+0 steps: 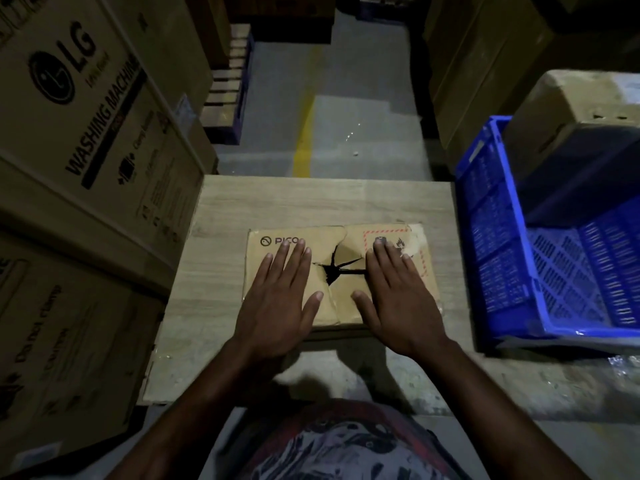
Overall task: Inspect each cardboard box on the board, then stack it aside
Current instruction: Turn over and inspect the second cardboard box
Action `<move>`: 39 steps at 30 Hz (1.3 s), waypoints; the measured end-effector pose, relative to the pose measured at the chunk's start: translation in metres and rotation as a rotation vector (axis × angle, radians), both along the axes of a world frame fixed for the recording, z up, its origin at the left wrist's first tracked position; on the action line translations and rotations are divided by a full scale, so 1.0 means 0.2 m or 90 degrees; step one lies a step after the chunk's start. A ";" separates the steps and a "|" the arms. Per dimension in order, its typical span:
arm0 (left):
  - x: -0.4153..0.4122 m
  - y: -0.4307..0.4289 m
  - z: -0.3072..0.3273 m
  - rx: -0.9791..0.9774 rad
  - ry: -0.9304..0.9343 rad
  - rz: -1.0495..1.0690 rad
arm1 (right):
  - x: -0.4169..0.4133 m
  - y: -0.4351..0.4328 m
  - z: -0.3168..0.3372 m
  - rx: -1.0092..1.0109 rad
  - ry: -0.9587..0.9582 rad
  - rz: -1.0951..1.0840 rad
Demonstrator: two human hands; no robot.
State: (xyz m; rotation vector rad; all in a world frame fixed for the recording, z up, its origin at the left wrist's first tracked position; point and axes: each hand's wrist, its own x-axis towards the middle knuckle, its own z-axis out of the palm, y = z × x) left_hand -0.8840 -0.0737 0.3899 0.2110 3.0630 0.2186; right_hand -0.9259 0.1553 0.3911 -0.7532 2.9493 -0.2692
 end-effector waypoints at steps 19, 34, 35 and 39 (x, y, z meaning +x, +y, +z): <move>-0.28 0.08 -0.02 -0.022 0.011 -0.009 | -0.25 -0.08 -0.03 0.013 -0.011 -0.026; -0.38 -0.14 0.02 -0.002 -0.009 0.134 | -0.41 0.03 -0.01 -0.010 -0.033 -0.168; -0.39 -0.14 0.03 0.004 -0.009 0.140 | -0.42 0.03 -0.01 -0.011 -0.036 -0.172; -0.40 -0.13 0.05 0.127 -0.011 0.199 | -0.42 0.02 0.01 -0.118 -0.065 -0.228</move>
